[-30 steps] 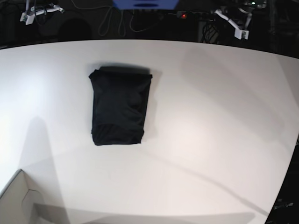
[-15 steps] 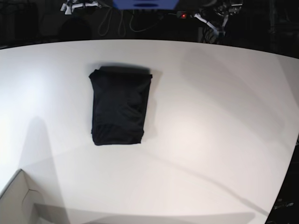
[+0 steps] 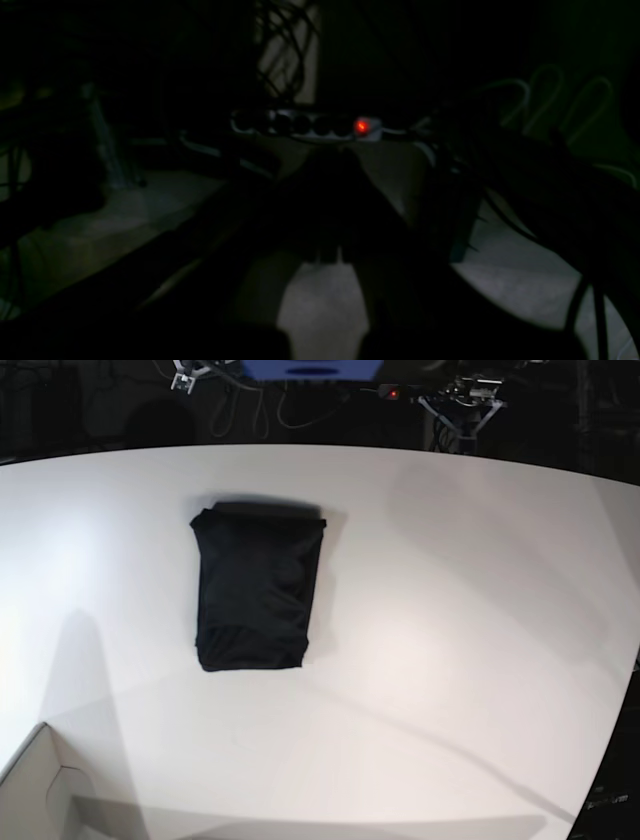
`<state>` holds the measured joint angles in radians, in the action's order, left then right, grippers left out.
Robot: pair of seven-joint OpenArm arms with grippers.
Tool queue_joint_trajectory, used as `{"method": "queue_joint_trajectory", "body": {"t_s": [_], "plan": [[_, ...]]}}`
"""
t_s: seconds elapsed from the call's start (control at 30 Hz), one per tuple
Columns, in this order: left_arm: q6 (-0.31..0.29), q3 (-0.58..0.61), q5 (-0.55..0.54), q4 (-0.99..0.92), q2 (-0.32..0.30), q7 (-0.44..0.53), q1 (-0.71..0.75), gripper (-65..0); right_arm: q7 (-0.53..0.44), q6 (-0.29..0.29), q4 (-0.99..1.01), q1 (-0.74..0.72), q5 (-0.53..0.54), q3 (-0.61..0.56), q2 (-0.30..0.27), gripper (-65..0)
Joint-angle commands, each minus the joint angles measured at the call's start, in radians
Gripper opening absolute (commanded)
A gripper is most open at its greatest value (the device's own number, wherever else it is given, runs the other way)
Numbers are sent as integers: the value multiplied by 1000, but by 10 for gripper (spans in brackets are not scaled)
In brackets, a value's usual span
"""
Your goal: Layout the t-shirt on the table in an organized manner, then fold the t-shirt properly
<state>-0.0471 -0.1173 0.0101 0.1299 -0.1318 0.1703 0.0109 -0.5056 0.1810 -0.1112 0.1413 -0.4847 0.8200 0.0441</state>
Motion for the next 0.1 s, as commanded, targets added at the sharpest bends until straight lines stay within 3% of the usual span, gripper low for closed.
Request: {"method": "queue_joint_trajectory", "body": {"t_s": [0.0, 0.07], "plan": [[10, -2, -3, 4, 11, 8, 5, -650, -3, 10, 1, 13, 1, -15, -14, -650], [10, -3, -3, 7, 14, 8, 4, -650, -3, 10, 1, 11, 1, -54, -23, -650]]}}
